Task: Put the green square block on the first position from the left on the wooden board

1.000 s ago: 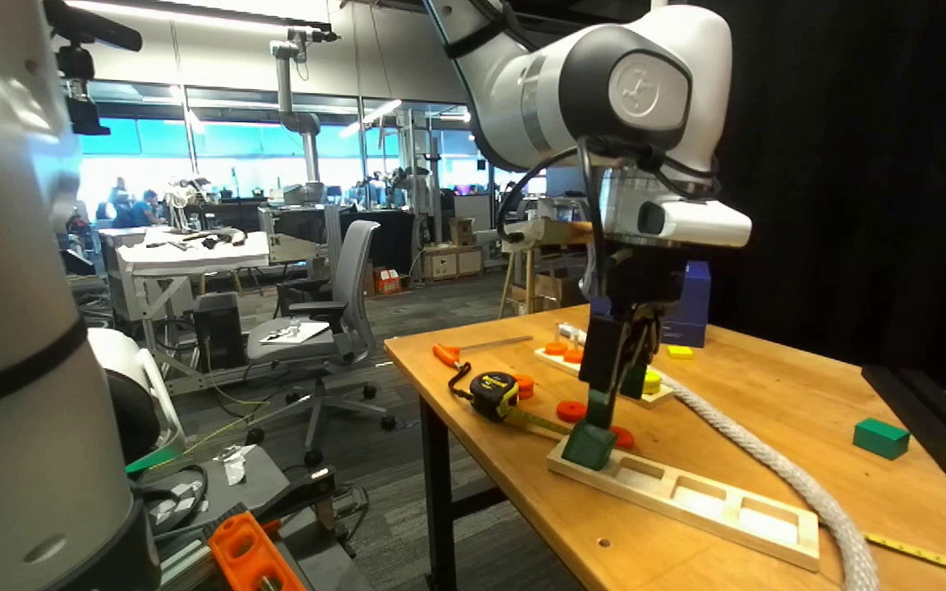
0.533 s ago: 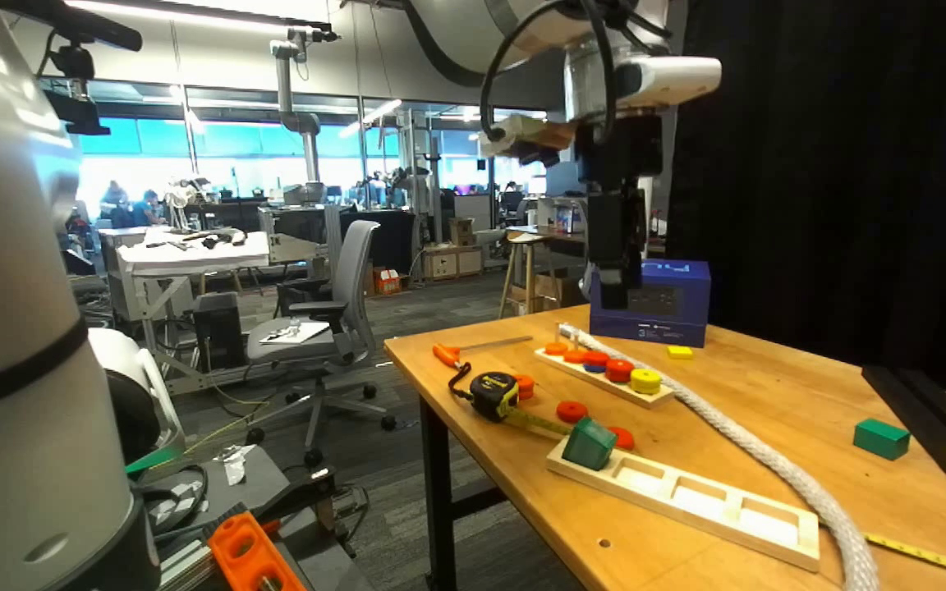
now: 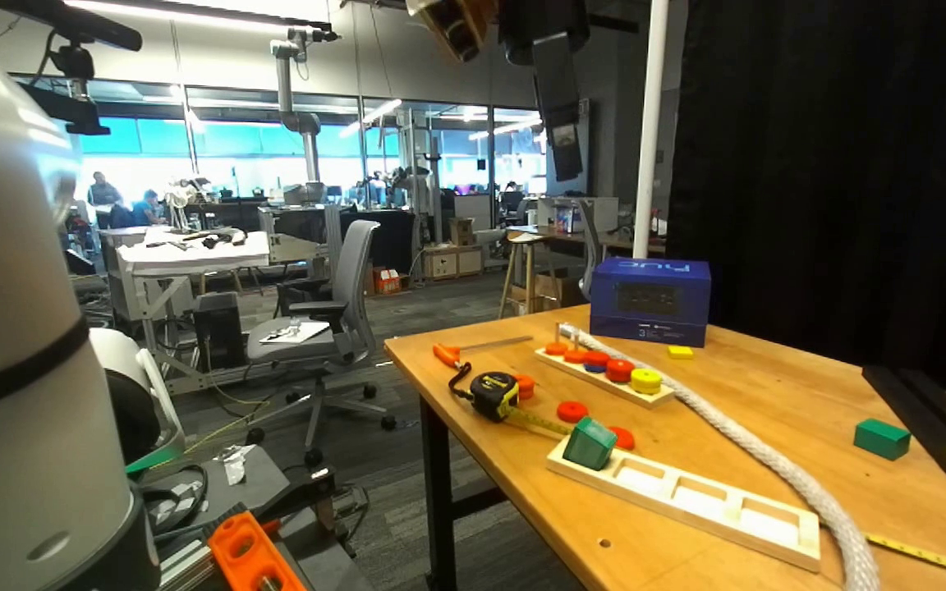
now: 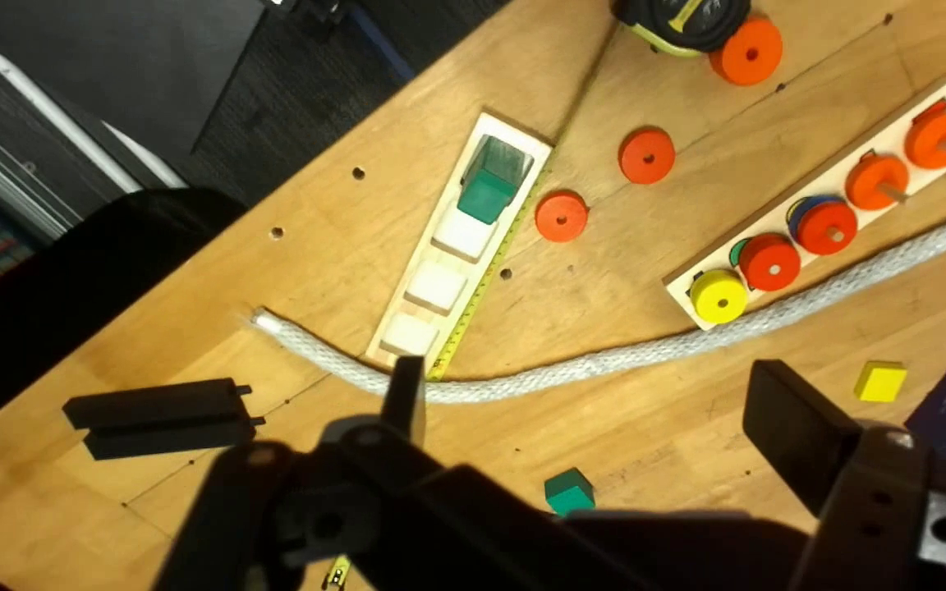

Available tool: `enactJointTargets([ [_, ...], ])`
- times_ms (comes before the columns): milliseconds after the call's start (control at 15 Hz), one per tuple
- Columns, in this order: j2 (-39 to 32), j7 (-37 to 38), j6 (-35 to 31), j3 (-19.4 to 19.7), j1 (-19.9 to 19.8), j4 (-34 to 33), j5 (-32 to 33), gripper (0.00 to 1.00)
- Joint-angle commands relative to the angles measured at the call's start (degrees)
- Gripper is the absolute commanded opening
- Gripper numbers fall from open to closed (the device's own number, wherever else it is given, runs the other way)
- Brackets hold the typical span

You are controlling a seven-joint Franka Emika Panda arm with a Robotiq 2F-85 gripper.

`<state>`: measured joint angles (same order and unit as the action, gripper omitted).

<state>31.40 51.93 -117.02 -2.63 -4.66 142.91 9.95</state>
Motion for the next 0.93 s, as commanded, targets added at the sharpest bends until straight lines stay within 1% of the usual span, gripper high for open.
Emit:
enactJointTargets([
  [0,7.1,-11.8,12.4,0.0,1.3,-3.1,-1.5,1.00],
  [200,11.8,-23.4,22.9,1.3,1.4,-6.0,-1.5,1.00],
  [400,16.0,-33.1,29.3,3.2,0.4,-6.9,-0.7,1.00],
  [533,18.2,-39.9,31.2,5.8,0.8,-6.2,-0.5,1.00],
  [867,21.2,-57.9,31.3,14.4,1.6,-1.8,-0.7,1.00],
])
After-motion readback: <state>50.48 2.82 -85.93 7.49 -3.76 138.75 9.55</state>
